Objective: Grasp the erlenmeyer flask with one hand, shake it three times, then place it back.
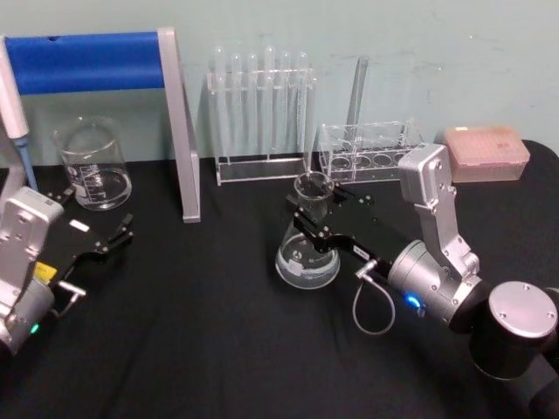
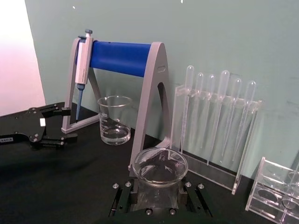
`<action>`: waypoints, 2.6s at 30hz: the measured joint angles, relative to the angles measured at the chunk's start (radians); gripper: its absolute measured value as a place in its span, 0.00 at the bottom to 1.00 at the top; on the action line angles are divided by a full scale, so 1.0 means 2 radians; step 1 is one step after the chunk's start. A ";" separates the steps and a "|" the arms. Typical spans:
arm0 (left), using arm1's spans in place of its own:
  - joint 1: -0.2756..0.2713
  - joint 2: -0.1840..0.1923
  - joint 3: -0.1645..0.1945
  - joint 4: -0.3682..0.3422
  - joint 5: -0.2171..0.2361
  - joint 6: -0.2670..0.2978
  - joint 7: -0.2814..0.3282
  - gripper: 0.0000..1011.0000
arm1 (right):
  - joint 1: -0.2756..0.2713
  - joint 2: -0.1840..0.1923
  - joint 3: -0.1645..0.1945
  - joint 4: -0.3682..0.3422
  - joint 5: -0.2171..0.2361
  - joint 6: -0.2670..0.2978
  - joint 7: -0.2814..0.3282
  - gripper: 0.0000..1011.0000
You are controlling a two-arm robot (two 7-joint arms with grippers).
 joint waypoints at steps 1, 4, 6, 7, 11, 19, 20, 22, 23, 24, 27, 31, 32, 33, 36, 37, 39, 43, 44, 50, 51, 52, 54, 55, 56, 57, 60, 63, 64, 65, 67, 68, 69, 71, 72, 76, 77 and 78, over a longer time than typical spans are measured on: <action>0.000 0.000 0.000 0.000 0.000 0.000 0.000 0.99 | 0.000 0.000 0.000 0.001 0.000 -0.001 0.000 0.44; 0.000 0.000 0.000 0.000 0.000 0.000 0.000 0.99 | -0.002 -0.001 -0.001 0.004 0.000 -0.002 0.000 0.44; 0.000 0.000 0.000 0.000 0.000 0.000 0.000 0.99 | -0.002 -0.001 -0.001 0.006 0.000 -0.002 0.000 0.44; 0.000 0.000 0.000 0.000 0.000 0.000 0.000 0.99 | -0.002 -0.001 -0.001 0.007 0.000 -0.003 0.000 0.44; 0.000 0.000 0.000 0.000 0.000 0.000 0.000 0.99 | -0.004 -0.002 -0.001 0.010 0.000 -0.003 0.000 0.44; 0.000 0.000 0.000 0.000 0.000 0.000 0.000 0.99 | -0.006 -0.003 -0.001 0.016 0.001 -0.004 0.000 0.44; 0.000 0.000 0.000 0.000 0.000 0.000 0.000 0.99 | -0.006 -0.003 -0.001 0.016 0.001 -0.004 0.000 0.44; 0.000 0.000 0.000 0.000 0.000 0.000 0.000 0.99 | -0.007 -0.003 -0.001 0.017 0.001 -0.004 0.000 0.44; 0.000 0.000 0.000 0.000 0.000 0.000 0.000 0.99 | -0.007 -0.003 -0.001 0.017 0.001 -0.004 0.000 0.44; 0.000 0.000 0.000 0.000 0.000 0.000 0.000 0.99 | -0.007 -0.004 -0.001 0.018 0.001 -0.004 0.000 0.44; 0.000 0.000 0.000 0.000 0.000 0.000 0.000 0.99 | -0.007 -0.004 -0.001 0.020 0.001 -0.004 0.000 0.44; 0.000 0.000 0.000 0.000 0.000 0.000 0.000 0.99 | -0.008 -0.005 -0.002 0.022 0.001 -0.004 0.000 0.44; 0.000 0.000 0.000 0.000 0.000 0.000 0.000 0.99 | -0.008 -0.005 -0.002 0.022 0.001 -0.004 0.000 0.44; 0.000 0.000 0.000 0.000 0.000 0.000 0.000 0.99 | -0.008 -0.005 -0.002 0.023 0.001 -0.004 0.000 0.44; 0.000 0.000 0.000 0.000 0.000 0.000 0.000 0.99 | -0.008 -0.006 -0.003 0.025 0.001 -0.004 0.001 0.44; 0.000 0.000 0.000 0.000 0.000 0.000 0.000 0.99 | -0.008 -0.006 -0.003 0.026 0.001 -0.004 0.001 0.44; 0.000 0.000 0.000 0.000 0.000 0.000 0.000 0.99 | -0.009 -0.006 -0.003 0.026 0.001 -0.004 0.001 0.44; 0.000 0.000 0.000 0.000 0.000 0.000 0.000 0.99 | -0.009 -0.006 -0.004 0.027 0.001 -0.003 0.001 0.44; 0.000 0.000 0.000 0.000 0.000 0.000 0.000 0.99 | -0.009 -0.006 -0.004 0.027 0.001 -0.003 0.001 0.44; 0.000 0.000 0.000 0.000 0.000 0.000 0.000 0.99 | -0.010 -0.007 -0.005 0.028 0.001 -0.002 0.001 0.44; 0.000 0.000 0.000 0.000 0.000 0.000 0.000 0.99 | -0.010 -0.007 -0.005 0.028 0.001 -0.002 0.000 0.44; 0.000 0.000 0.000 0.000 0.000 0.000 0.000 0.99 | -0.010 -0.007 -0.005 0.028 0.001 -0.002 0.000 0.44; 0.000 0.000 0.000 0.000 0.000 0.000 0.000 0.99 | -0.010 -0.007 -0.005 0.028 0.000 -0.003 0.000 0.44; 0.000 0.000 0.000 0.000 0.000 0.000 0.000 0.99 | -0.010 -0.007 -0.005 0.028 -0.001 -0.003 0.000 0.44; 0.000 0.000 0.000 0.000 0.000 0.000 0.000 0.99 | -0.010 -0.007 -0.005 0.028 -0.001 -0.003 0.000 0.44; 0.000 0.000 0.000 0.000 0.000 0.000 0.000 0.99 | -0.010 -0.007 -0.005 0.028 -0.001 -0.002 0.000 0.44; 0.000 0.000 0.000 0.000 0.000 0.000 0.000 0.99 | -0.010 -0.007 -0.005 0.028 -0.001 -0.002 0.000 0.44; 0.000 0.000 0.000 0.000 0.000 0.000 0.000 0.99 | -0.010 -0.007 -0.005 0.028 -0.001 -0.002 0.000 0.44; 0.000 0.000 0.000 0.000 0.000 0.000 0.000 0.99 | -0.010 -0.007 -0.005 0.028 -0.001 -0.002 0.000 0.44; 0.000 0.000 0.000 0.000 0.000 0.000 0.000 0.99 | -0.010 -0.007 -0.005 0.028 -0.001 -0.002 0.000 0.44; 0.000 0.000 0.000 0.000 0.000 0.000 0.000 0.99 | -0.010 -0.007 -0.005 0.028 -0.001 -0.002 0.000 0.44; 0.000 0.000 0.000 0.000 0.000 0.000 0.000 0.99 | -0.010 -0.007 -0.005 0.028 -0.001 -0.002 0.000 0.44; 0.000 0.000 0.000 0.000 0.000 0.000 0.000 0.99 | -0.010 -0.007 -0.005 0.028 -0.001 -0.002 0.000 0.44; 0.000 0.000 0.000 0.000 0.000 0.000 0.000 0.99 | -0.010 -0.007 -0.005 0.028 -0.001 -0.002 0.000 0.45; 0.000 0.000 0.000 0.000 0.000 0.000 0.000 0.99 | -0.010 -0.007 -0.005 0.028 -0.001 -0.002 0.000 0.46; 0.000 0.000 0.000 0.000 0.000 0.000 0.000 0.99 | -0.010 -0.007 -0.005 0.028 -0.001 0.000 0.000 0.58; 0.000 0.000 0.000 0.000 0.000 0.000 0.000 0.99 | -0.010 -0.007 -0.005 0.028 -0.001 0.000 0.000 0.61; 0.000 0.000 0.000 0.000 0.000 0.000 0.000 0.99 | -0.010 -0.007 -0.005 0.028 -0.001 0.000 0.000 0.64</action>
